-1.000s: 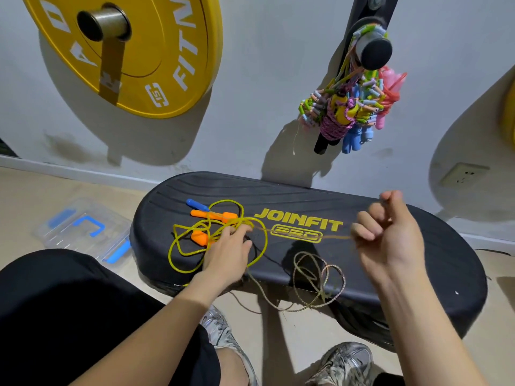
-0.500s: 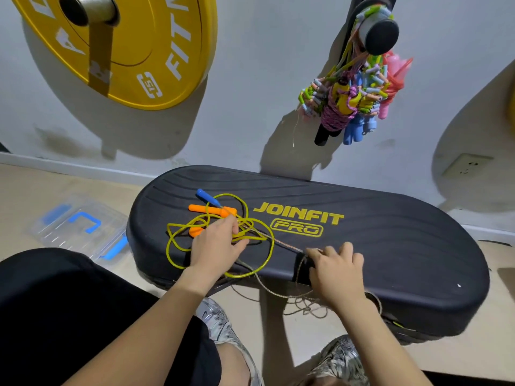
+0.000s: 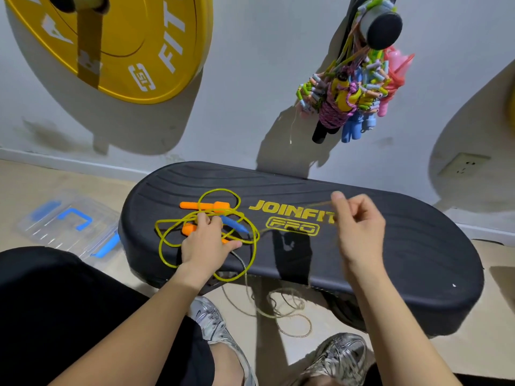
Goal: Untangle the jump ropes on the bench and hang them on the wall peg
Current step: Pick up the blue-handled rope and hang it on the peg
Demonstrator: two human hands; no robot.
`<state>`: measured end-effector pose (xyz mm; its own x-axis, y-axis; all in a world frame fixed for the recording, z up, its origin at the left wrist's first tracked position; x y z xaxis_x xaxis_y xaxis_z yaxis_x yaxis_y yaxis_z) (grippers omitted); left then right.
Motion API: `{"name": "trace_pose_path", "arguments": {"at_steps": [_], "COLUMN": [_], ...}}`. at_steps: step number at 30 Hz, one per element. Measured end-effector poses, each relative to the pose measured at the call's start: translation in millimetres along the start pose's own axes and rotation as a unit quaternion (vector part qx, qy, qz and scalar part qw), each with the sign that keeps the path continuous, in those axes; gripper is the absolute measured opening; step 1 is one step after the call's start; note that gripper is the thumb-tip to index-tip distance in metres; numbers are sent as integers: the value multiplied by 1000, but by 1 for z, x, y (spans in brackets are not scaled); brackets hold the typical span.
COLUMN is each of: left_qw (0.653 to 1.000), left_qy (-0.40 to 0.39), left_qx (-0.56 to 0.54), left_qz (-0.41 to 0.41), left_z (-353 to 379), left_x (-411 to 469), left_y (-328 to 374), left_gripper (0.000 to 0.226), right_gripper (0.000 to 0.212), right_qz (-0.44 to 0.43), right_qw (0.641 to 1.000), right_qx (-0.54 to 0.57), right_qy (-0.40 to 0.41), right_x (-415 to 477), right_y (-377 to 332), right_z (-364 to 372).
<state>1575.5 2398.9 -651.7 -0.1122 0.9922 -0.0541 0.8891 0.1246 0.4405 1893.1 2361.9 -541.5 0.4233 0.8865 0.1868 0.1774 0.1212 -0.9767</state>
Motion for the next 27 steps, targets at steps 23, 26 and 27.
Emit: {"name": "trace_pose_path", "arguments": {"at_steps": [23, 26, 27], "left_qw": [954, 941, 938], "left_qy": [-50, -102, -115], "left_qx": [121, 178, 187], "left_qz": [270, 269, 267], "left_z": [49, 62, 65], "left_x": [-39, -39, -41], "left_y": [98, 101, 102], "left_gripper": [90, 81, 65], "right_gripper": [40, 37, 34], "right_qz": [121, 117, 125], "right_qw": [834, 733, 717], "right_qx": [-452, -557, -565], "right_qy": [-292, -372, -388], "right_x": [-25, -41, -46], "right_y": [59, 76, 81], "right_z": [-34, -33, -31]}}
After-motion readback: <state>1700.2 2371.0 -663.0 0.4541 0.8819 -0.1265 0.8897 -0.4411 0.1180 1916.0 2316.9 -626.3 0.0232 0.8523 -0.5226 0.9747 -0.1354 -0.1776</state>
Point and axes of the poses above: each hand's wrist, its own x-axis towards the middle knuckle, its own z-axis out of the palm, y = z × x, the point moved 8 cm from there along x, towards the middle knuckle, and after that the axes turned 9 degrees about -x, right-handed, at the moved point
